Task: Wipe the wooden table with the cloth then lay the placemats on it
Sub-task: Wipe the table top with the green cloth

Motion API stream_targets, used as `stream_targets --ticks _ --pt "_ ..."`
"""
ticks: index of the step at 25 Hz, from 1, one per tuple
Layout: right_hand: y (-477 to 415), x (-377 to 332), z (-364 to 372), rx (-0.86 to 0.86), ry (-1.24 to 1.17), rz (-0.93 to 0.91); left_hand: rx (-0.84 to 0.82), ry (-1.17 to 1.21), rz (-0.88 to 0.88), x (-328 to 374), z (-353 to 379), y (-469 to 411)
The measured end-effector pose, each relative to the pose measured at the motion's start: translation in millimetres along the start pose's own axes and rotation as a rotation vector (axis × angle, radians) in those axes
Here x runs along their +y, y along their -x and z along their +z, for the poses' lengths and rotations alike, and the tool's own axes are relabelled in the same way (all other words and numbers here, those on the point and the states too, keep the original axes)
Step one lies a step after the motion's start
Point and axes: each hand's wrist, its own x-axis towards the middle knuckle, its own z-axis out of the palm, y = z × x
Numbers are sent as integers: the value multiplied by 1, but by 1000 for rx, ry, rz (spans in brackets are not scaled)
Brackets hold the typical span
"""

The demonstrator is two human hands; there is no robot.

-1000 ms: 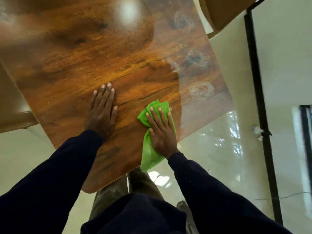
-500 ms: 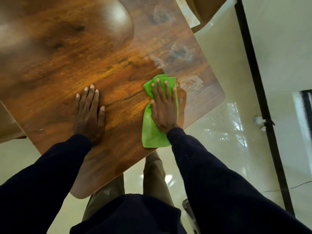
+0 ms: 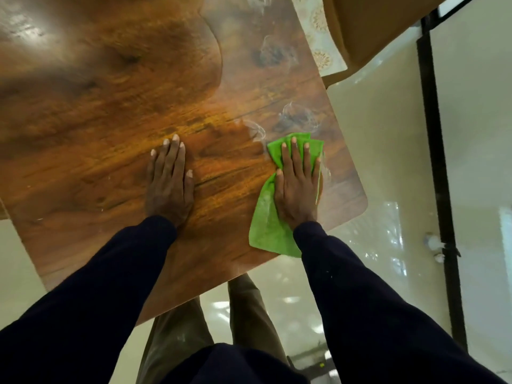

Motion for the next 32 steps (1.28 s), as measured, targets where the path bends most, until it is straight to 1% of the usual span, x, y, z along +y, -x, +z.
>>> stream_targets --ticks 4,7,9,11,12,13,15,17,18,20,23,26,28,30,32 --pt "-56 -47 8 14 8 -147 12 -19 -2 1 -1 -2" --pt "-44 -73 12 -39 -34 -325 8 -19 3 2 -3 -1" --pt "-18 -62 9 -118 -42 -502 -3 -17 1 3 -4 -2" --pt "-3 -34 4 -178 -41 -628 -11 -22 -6 4 -4 -4" --pt "-6 -21 1 -182 -45 -644 -14 -25 -11 4 -3 -4" --pt "-16 -13 -1 -168 -41 -618 -16 -26 -17 3 -3 -4" --pt "-52 -13 -1 -123 -25 -477 -14 -23 -18 2 -2 -5" --pt "-94 -34 2 -70 -28 -338 -9 -20 -14 1 -1 -5" --pt "-111 -50 4 -48 -17 -305 -5 -19 -13 0 -1 -4" --pt "-134 -80 9 -17 22 -323 16 -15 -6 0 -1 -3" --pt "-128 -105 14 -28 17 -457 31 -9 1 1 -2 -3" --pt "-81 -97 12 -95 -19 -612 26 -23 7 1 -3 -2" --pt "-45 -70 9 -155 -21 -699 19 -17 7 0 -3 -3" --pt "-27 -32 2 -174 -34 -696 7 -18 3 0 -2 -3" --pt "-37 -5 -5 -140 -40 -556 1 -22 0 0 0 -3"
